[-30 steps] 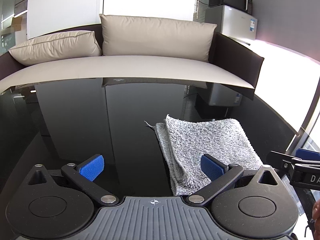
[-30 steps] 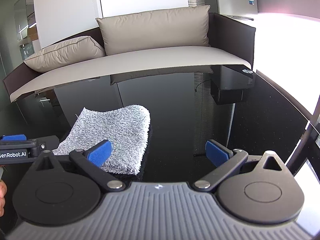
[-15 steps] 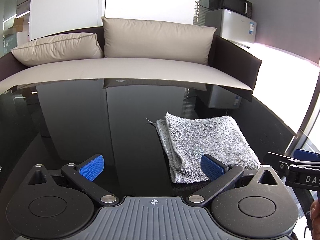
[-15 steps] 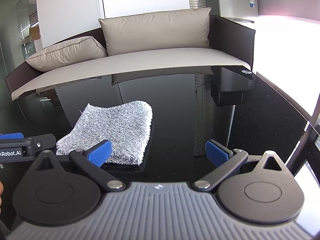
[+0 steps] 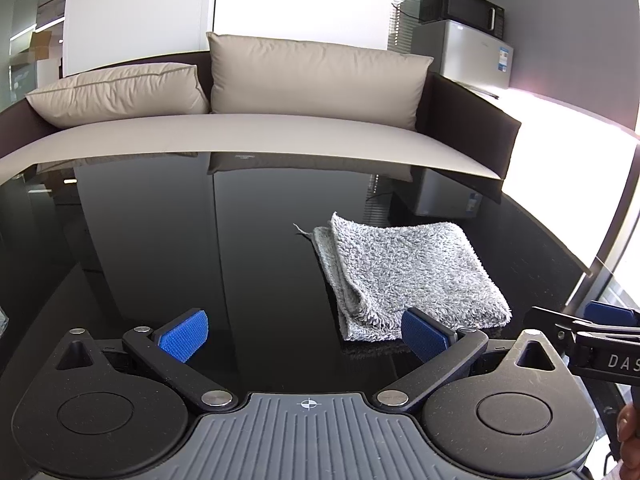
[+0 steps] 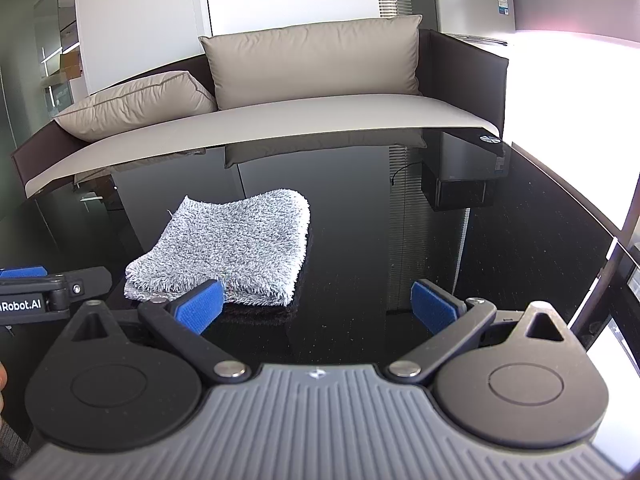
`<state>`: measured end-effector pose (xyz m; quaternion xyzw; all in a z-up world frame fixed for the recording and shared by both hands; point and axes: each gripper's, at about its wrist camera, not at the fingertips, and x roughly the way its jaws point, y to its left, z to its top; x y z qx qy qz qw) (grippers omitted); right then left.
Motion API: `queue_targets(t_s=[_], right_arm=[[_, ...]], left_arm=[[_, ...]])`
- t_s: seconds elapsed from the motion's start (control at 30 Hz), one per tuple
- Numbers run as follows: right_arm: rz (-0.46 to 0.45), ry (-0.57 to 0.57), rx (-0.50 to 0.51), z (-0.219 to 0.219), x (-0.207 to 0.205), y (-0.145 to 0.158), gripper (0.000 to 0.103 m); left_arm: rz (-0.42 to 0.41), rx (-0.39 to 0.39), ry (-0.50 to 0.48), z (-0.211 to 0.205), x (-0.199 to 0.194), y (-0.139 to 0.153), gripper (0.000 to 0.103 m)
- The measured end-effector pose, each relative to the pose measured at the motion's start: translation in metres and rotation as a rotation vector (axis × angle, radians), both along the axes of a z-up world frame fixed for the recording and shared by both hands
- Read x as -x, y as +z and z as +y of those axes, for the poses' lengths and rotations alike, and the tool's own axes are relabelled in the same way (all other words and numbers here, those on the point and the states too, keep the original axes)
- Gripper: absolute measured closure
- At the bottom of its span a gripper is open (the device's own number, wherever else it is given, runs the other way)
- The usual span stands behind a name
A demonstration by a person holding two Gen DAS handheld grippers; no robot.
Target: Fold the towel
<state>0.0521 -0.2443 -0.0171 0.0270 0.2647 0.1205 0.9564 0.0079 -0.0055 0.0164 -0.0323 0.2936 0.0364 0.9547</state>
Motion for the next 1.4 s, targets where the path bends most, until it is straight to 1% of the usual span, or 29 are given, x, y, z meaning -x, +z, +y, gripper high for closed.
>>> queue_targets(t_s=[0.6,1.4], right_arm=[[0.017,0.008,0.016,0.000,0.019,-0.004,0.001],[0.023,0.007,0.016,-0.001,0.026,-0.006,0.001]], left_arm=[[0.003,-0.006,-0.002,-0.003,0.017,-0.001,0.001],[0.015,-0.020,-0.008,-0.007,0.023,-0.004,0.001]])
